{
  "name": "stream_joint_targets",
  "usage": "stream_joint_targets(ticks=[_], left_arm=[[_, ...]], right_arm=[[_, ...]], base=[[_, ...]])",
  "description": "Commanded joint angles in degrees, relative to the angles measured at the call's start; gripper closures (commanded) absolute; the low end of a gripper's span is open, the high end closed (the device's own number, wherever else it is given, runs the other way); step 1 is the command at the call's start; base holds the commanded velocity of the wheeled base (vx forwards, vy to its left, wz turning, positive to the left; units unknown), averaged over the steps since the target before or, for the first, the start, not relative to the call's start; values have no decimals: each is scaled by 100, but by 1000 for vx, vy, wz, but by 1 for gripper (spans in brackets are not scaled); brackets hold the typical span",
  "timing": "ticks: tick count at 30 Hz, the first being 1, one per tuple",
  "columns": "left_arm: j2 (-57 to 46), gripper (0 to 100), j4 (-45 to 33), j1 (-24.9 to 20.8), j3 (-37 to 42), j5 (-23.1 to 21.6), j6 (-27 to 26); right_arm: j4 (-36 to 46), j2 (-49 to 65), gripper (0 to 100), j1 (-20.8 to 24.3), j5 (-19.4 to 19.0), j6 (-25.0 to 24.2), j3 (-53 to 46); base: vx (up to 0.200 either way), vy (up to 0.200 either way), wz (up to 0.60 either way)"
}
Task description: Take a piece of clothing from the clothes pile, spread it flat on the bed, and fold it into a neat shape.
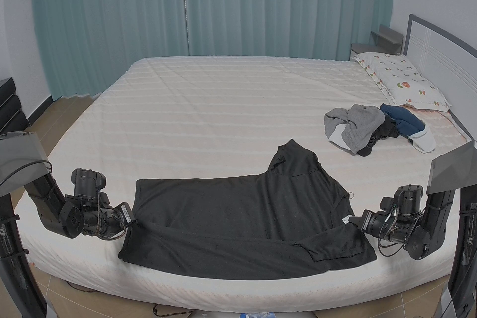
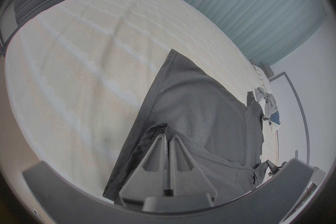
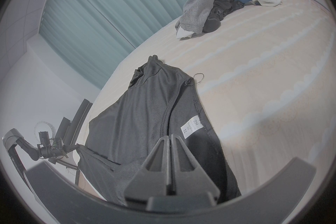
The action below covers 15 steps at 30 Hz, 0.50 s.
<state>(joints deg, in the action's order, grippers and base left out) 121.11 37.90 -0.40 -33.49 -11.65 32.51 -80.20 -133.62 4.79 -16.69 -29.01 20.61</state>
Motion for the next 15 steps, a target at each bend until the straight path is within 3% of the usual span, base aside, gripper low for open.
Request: stream_joint_targets(ticks=[1,15], left_arm=[[9,100,-2,23,0,5,1],[26,100,-2,49,-17,5,1]], right_arm=[[-13,135,100,-13,-1,-25,4],[-31,108,100,-92,113,-351,312]], base=[[0,0,0],[0,0,0]])
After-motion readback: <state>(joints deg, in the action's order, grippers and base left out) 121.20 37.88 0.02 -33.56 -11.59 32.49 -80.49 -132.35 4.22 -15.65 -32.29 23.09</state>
